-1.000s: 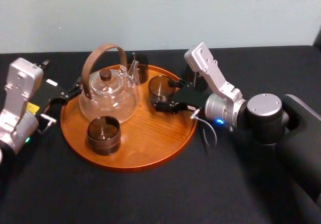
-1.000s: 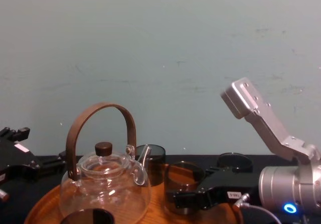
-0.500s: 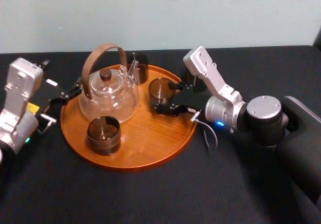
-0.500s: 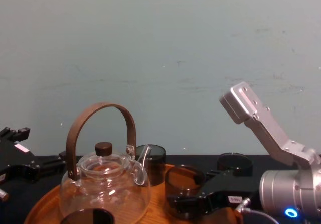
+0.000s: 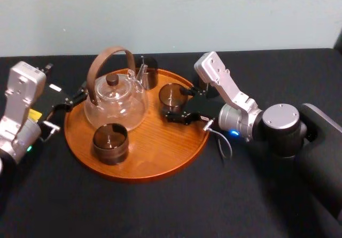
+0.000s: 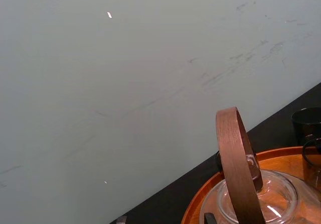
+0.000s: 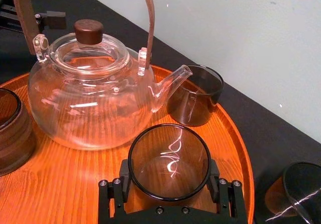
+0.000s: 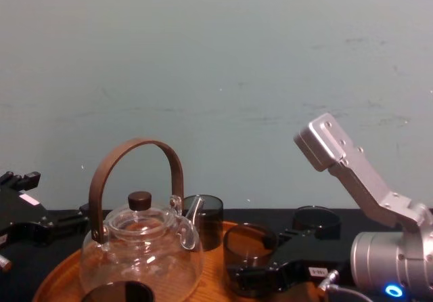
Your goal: Pick up the glass from the table and place it on the tray.
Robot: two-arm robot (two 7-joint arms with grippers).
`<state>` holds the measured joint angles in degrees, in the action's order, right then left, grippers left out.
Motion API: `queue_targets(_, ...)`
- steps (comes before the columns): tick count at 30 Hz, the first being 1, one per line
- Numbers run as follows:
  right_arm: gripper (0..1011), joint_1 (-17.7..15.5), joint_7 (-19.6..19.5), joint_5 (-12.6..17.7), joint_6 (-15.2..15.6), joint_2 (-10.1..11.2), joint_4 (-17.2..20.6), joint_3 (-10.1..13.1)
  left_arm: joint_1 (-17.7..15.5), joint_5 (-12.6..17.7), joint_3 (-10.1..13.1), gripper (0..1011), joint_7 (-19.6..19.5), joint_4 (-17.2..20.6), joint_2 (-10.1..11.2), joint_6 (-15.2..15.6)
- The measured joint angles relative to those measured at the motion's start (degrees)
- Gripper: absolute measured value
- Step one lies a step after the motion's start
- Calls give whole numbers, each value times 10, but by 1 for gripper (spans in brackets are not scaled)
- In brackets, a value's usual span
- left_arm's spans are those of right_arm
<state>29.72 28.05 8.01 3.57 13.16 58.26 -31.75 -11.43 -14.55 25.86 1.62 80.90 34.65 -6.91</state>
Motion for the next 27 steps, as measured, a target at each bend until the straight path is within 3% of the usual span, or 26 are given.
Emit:
queue_targets(5,902,0,0,1,1,0,0,0,0,0,0,1001,0,0,0,0)
queue_targets(11,1002,0,1,3,2,0,0,0,0,0,0,1001,0,0,0,0)
queue_targets(27,1002,1,2,4,3,0,0,0,0,0,0,1001,0,0,0,0)
